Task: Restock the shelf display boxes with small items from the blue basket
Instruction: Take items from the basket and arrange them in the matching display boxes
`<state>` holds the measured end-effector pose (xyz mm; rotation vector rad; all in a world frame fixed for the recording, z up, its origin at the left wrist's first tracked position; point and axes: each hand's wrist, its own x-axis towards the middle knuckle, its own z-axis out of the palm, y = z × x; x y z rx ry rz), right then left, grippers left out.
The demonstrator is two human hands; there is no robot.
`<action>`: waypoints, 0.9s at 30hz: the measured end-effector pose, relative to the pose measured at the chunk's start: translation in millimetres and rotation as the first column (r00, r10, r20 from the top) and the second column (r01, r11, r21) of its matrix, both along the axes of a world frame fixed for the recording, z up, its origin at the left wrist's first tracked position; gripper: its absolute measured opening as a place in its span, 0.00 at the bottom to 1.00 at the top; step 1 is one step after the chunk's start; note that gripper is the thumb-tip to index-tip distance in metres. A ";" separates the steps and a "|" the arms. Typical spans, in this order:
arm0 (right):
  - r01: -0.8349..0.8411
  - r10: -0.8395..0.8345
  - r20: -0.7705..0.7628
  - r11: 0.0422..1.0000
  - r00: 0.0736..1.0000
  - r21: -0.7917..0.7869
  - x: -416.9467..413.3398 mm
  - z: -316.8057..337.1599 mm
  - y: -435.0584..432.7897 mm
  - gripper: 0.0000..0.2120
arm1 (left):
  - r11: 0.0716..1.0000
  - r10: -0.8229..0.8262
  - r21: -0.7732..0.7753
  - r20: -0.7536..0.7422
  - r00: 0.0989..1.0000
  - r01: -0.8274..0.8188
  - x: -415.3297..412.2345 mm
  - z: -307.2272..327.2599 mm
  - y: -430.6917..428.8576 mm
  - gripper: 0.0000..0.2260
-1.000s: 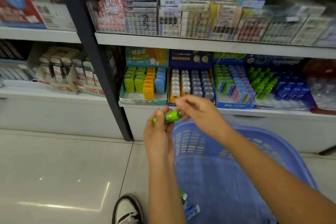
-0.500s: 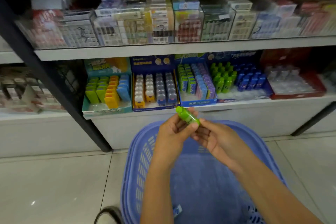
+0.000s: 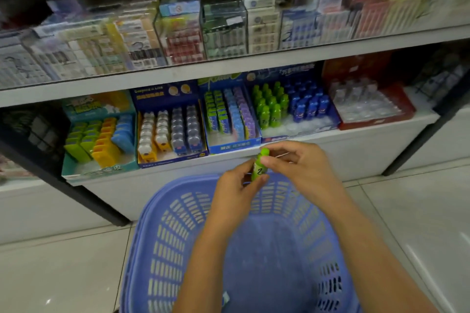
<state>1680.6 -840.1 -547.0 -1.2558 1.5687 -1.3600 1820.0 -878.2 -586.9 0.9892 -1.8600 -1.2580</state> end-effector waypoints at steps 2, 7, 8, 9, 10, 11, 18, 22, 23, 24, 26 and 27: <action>0.005 -0.005 -0.051 1.000 0.999 -0.016 -9.0 2.8 -2.7 0.12 | 1.000 -0.021 -0.018 0.017 1.000 0.022 -9.9 1.8 -5.1 0.12; 0.137 -0.154 -0.237 0.987 0.959 -0.085 -38.2 6.7 -26.1 0.09 | 0.988 -0.014 -0.153 0.108 0.994 0.031 -39.5 6.6 -23.4 0.15; 0.189 -0.212 -0.266 0.976 0.940 -0.109 -49.2 7.2 -34.3 0.09 | 0.980 -0.005 -0.195 0.200 0.980 0.045 -45.5 5.5 -28.7 0.18; 0.234 -0.263 -0.300 0.963 0.917 -0.132 -61.2 7.8 -43.6 0.09 | 0.971 -0.001 -0.228 0.300 0.954 0.073 -51.2 4.1 -33.4 0.21; 0.260 -0.295 -0.346 0.955 0.891 -0.146 -73.0 8.9 -53.3 0.11 | 0.961 -0.009 -0.251 0.393 0.920 0.117 -56.9 2.3 -37.2 0.23; 0.264 -0.304 -0.401 0.952 0.864 -0.153 -83.8 9.6 -63.3 0.12 | 0.947 -0.020 -0.273 0.478 0.878 0.171 -63.1 0.2 -40.8 0.25; 0.068 -0.119 -0.709 0.993 0.696 -0.100 -122.8 -8.7 -114.3 0.17 | 0.881 0.036 -0.337 0.748 0.663 0.333 -83.3 -16.6 -54.5 0.32; 0.040 -0.088 -0.751 0.996 0.655 -0.082 -130.5 -26.5 -122.4 0.20 | 0.874 0.042 -0.355 0.735 0.677 0.332 -80.9 -24.3 -57.0 0.33; 0.048 -0.097 -0.736 0.995 0.670 -0.087 -132.9 -28.8 -123.3 0.21 | 0.871 0.042 -0.361 0.729 0.683 0.333 -80.6 -25.2 -57.6 0.33; 0.060 -0.111 -0.720 0.994 0.685 -0.096 -135.3 -30.4 -124.0 0.21 | 0.869 0.043 -0.366 0.726 0.687 0.332 -80.3 -25.9 -57.6 0.33; 0.065 -0.122 -0.708 0.992 0.695 -0.107 -138.2 -32.5 -126.1 0.21 | 0.870 0.045 -0.368 0.722 0.690 0.329 -80.6 -26.8 -57.5 0.33; 0.055 -0.112 -0.721 0.993 0.684 -0.102 -138.6 -33.3 -127.7 0.20 | 0.869 0.046 -0.369 0.722 0.690 0.328 -81.3 -27.2 -57.6 0.33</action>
